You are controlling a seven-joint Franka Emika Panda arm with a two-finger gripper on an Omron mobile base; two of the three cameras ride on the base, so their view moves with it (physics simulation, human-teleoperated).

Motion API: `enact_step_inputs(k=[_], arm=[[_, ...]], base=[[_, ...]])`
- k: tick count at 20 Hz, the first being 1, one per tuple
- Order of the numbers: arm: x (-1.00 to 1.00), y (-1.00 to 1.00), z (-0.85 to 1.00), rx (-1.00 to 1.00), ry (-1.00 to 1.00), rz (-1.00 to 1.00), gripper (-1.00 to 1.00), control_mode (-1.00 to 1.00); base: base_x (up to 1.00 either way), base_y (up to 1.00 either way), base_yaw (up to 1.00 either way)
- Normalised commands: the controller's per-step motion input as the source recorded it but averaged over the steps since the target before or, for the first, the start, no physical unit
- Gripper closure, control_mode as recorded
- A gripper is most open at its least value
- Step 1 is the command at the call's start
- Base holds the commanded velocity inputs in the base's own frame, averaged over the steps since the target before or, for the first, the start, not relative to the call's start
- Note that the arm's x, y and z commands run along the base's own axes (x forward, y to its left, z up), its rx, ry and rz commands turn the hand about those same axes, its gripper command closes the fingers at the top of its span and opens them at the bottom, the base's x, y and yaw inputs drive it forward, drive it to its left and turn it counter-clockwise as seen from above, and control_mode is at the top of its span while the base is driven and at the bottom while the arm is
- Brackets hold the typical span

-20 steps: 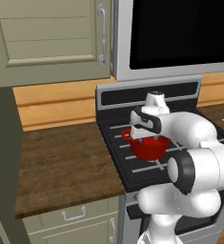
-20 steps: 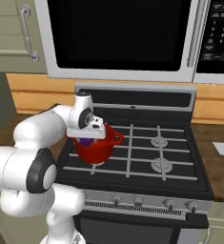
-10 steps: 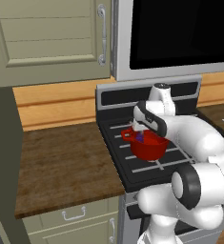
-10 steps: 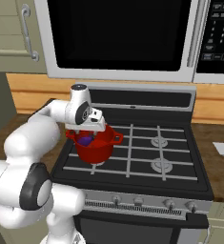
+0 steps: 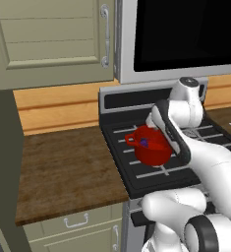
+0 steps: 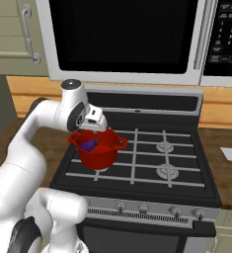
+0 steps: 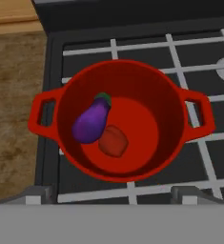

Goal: Put the bell pepper and eggplant in the pot. Retrieve the spatula and lightly stir the vegetables in the pot.

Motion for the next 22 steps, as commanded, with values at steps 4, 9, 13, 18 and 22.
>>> enact_step_inputs(k=[4,9,13,18,22], arm=[[-0.86,-0.14,0.54,0.02,-0.06,-0.06,-1.0,-1.0],[-0.77,-0.02,0.44,0.0,-0.02,-0.02,-1.0,-1.0],[-0.17,0.0,0.09,0.01,0.0,0.02,-1.0,-1.0],[-0.38,0.0,0.34,0.0,0.01,0.06,-1.0,-1.0],[-0.25,0.07,0.4,-0.06,0.06,0.0,-1.0,-1.0]], base=[[0.0,0.0,0.0],[0.0,0.0,0.0],[0.0,0.0,0.0],[0.0,0.0,0.0],[0.0,0.0,0.0]])
